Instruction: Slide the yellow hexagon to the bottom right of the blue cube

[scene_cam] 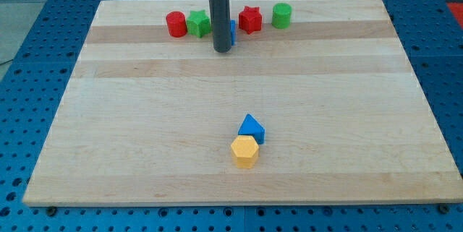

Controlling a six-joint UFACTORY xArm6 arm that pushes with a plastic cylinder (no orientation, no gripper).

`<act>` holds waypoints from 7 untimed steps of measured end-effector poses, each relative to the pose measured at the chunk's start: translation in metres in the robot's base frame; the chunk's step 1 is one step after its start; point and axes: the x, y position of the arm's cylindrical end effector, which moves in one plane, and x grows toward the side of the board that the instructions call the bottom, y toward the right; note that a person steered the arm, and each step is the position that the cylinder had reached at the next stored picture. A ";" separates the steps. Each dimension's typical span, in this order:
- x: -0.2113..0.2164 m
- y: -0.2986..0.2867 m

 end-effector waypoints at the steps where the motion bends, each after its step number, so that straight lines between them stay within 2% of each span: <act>1: 0.040 0.009; 2: 0.065 0.093; 3: 0.111 0.167; 4: 0.184 0.178; 5: 0.239 0.131; 6: 0.239 0.049; 7: 0.200 -0.015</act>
